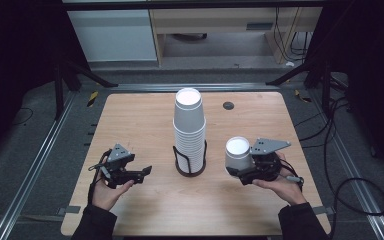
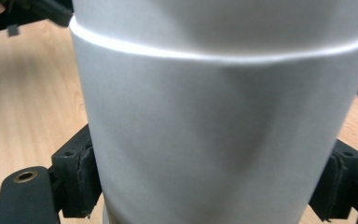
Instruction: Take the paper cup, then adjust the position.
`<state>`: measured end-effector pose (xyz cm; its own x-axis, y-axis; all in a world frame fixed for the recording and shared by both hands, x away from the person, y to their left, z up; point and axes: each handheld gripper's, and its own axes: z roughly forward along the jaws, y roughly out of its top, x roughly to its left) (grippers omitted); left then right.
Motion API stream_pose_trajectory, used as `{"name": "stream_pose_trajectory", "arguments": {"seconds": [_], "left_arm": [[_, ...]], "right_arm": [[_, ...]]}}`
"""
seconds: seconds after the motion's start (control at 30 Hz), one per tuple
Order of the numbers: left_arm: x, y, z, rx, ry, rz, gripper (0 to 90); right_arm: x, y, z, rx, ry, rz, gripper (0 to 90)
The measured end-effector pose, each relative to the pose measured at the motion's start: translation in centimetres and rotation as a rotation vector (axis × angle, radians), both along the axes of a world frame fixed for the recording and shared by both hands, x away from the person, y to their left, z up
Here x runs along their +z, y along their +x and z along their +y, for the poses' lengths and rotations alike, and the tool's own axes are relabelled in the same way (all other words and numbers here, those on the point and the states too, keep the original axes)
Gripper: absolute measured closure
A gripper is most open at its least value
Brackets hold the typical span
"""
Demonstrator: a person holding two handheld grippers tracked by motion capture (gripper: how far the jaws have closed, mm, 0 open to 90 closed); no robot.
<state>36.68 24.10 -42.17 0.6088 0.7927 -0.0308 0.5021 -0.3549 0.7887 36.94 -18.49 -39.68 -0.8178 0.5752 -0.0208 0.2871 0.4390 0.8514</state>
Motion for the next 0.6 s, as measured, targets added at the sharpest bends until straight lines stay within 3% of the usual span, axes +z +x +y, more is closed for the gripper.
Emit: {"name": "stream_pose_trajectory", "arguments": {"seconds": [0.27,0.4,0.6], "left_arm": [[0.3,-0.3,-0.9,-0.069,-0.009,0.011,19.9],[0.4,-0.6,-1.5,-0.116,0.003,0.014,19.5],[0.7,-0.9,-1.7,-0.138,0.006,0.013,19.4]], "right_arm": [[-0.6,-0.2,0.8,0.084,-0.042,0.014,15.3],[-1.2,-0.3,1.8,0.144,-0.092,0.029,15.3],[-1.6,-0.3,2.6,0.194,-0.112,0.047,15.3]]}}
